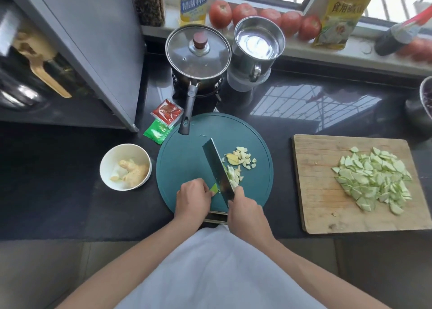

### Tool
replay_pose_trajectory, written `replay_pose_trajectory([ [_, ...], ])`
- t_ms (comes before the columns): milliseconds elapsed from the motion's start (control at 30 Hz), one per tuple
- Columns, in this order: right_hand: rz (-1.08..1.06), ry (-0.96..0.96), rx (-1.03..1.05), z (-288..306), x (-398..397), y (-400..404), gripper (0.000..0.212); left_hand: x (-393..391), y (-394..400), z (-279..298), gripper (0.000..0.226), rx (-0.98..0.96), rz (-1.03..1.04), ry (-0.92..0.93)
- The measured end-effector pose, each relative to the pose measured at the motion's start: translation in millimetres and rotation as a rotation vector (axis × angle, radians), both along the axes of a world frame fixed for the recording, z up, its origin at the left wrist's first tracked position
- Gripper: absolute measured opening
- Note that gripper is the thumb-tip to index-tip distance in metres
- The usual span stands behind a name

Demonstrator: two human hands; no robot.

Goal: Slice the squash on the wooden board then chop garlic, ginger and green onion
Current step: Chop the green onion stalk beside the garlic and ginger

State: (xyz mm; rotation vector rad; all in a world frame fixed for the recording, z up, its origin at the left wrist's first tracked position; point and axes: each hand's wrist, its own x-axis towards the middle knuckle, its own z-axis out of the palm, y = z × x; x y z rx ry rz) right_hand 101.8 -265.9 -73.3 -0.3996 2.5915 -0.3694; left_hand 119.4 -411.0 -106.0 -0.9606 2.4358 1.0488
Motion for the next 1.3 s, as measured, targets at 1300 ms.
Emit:
replay_pose_trajectory([
  [1300,0.069,-0.1,0.075,-4.1,5.0,-1.3,0.031,-11.5,4.2,0.9,0.016,0.011,0.071,-0.12],
])
